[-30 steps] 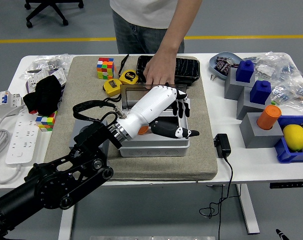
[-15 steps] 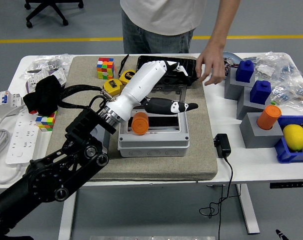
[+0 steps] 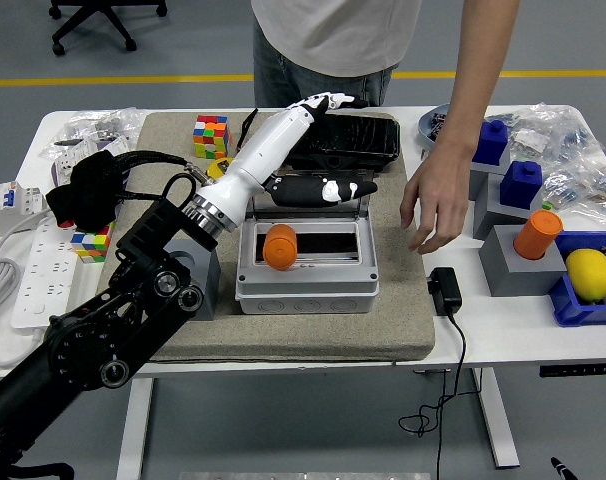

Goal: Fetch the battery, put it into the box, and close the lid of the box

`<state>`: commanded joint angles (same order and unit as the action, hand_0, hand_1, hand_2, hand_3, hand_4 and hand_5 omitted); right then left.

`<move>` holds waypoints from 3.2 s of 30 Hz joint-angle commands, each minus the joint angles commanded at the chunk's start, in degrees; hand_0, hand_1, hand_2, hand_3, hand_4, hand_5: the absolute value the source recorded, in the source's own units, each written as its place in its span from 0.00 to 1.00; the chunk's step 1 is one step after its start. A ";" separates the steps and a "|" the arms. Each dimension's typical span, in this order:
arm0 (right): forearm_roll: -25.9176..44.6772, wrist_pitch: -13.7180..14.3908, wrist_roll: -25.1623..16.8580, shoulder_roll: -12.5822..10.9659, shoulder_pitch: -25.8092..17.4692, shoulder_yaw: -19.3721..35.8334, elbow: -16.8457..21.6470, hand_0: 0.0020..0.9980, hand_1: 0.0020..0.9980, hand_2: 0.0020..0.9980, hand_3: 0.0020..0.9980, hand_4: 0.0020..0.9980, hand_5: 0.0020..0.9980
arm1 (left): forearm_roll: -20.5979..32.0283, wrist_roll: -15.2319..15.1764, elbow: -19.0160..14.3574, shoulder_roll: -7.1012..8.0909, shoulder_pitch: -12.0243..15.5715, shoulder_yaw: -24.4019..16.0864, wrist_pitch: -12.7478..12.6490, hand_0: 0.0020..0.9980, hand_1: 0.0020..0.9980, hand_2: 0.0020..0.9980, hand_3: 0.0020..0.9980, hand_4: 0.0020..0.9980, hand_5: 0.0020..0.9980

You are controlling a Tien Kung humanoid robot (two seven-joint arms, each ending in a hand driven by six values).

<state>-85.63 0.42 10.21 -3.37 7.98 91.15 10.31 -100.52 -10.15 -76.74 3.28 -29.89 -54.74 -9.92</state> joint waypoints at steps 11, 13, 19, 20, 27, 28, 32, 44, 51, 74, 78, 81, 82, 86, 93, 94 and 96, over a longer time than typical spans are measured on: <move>-0.06 0.00 0.02 -0.01 0.00 -0.02 0.00 0.81 0.76 0.77 0.80 1.00 1.00 | 4.03 0.36 1.84 -0.27 -0.36 -4.71 2.33 1.00 1.00 1.00 1.00 1.00 1.00; -0.07 -0.01 0.02 -0.02 0.01 -0.05 0.00 0.81 0.76 0.77 0.80 1.00 1.00 | 4.23 0.58 2.28 -0.28 -0.38 -5.50 2.59 1.00 1.00 1.00 1.00 1.00 1.00; -0.11 0.01 0.07 -0.02 0.00 0.02 0.00 0.81 0.76 0.77 0.80 1.00 1.00 | 3.63 1.18 2.85 -0.25 -0.11 -6.23 2.68 1.00 1.00 1.00 1.00 1.00 1.00; -0.12 0.00 0.08 -0.02 -0.02 -0.01 0.00 0.81 0.76 0.77 0.80 1.00 1.00 | 3.45 1.33 2.84 -0.28 -0.07 -6.18 2.72 1.00 1.00 1.00 1.00 1.00 1.00; -0.18 -0.02 0.06 -0.01 -0.03 -0.09 0.00 0.81 0.76 0.77 0.80 1.00 1.00 | 2.13 2.26 4.50 -0.30 -0.09 -5.90 2.83 1.00 1.00 1.00 1.00 1.00 1.00; -0.21 -0.02 0.07 -0.01 -0.03 -0.07 0.00 0.81 0.76 0.77 0.80 1.00 1.00 | 1.20 2.87 4.93 -0.31 -0.15 -6.00 2.85 1.00 1.00 1.00 1.00 1.00 1.00; -0.25 -0.03 0.15 -0.06 -0.07 -0.05 0.00 0.81 0.76 0.77 0.80 1.00 1.00 | -4.30 6.90 6.72 -0.22 -0.80 -6.80 3.14 1.00 1.00 1.00 0.96 1.00 1.00; -0.02 0.04 0.10 -0.09 0.00 0.09 0.00 0.81 0.76 0.77 0.80 1.00 1.00 | -26.66 18.63 3.57 0.90 -1.42 -7.96 6.16 1.00 1.00 0.97 0.75 1.00 1.00; 0.09 0.06 -0.06 -0.04 0.05 0.11 0.00 0.81 0.76 0.77 0.80 1.00 1.00 | -28.25 20.99 1.45 1.59 -0.69 -5.35 10.13 1.00 0.95 0.70 0.60 1.00 1.00; 0.46 0.08 -0.17 -0.18 0.10 -0.16 0.00 0.81 0.76 0.77 0.80 1.00 1.00 | -22.83 25.03 -4.76 3.32 1.39 0.64 15.41 1.00 0.57 0.41 0.57 1.00 1.00; 0.39 0.08 -0.09 -0.20 0.02 -0.14 0.00 0.81 0.76 0.77 0.80 1.00 1.00 | -22.52 25.58 -5.77 3.51 1.84 1.53 16.13 1.00 0.56 0.41 0.57 1.00 1.00; 0.37 0.08 -0.08 -0.25 -0.02 -0.13 0.00 0.81 0.76 0.77 0.80 1.00 1.00 | -22.37 25.77 -6.48 3.67 2.35 2.47 16.38 1.00 0.56 0.41 0.57 1.00 1.00; 0.31 0.09 -0.06 -0.25 -0.05 -0.09 0.00 0.81 0.76 0.77 0.80 1.00 1.00 | -22.31 25.83 -6.84 3.76 2.57 2.95 16.37 1.00 0.56 0.41 0.57 1.00 1.00; 0.25 0.08 -0.07 -0.23 -0.15 -0.03 0.00 0.81 0.76 0.77 0.80 1.00 1.00 | -21.82 25.93 -8.10 4.30 3.48 5.45 16.50 1.00 0.57 0.41 0.57 1.00 1.00; 0.38 0.07 -0.17 -0.19 -0.14 -0.20 0.00 0.81 0.76 0.77 0.80 1.00 1.00 | -21.90 25.99 -7.99 4.51 4.14 6.55 16.63 1.00 0.58 0.41 0.57 1.00 1.00; 0.38 0.07 -0.17 -0.19 -0.13 -0.17 0.00 0.81 0.76 0.77 0.80 1.00 1.00 | -22.07 25.86 -8.06 4.52 4.14 6.38 16.44 1.00 0.58 0.41 0.57 1.00 1.00; 0.38 0.08 -0.15 -0.20 -0.11 -0.13 0.00 0.81 0.76 0.77 0.80 1.00 1.00 | -22.65 25.11 -8.39 4.38 4.10 5.40 15.33 1.00 0.57 0.41 0.57 1.00 1.00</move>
<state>-85.25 0.50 10.07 -3.57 7.88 91.02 10.31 -123.17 14.96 -85.12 7.66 -25.78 -49.34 5.41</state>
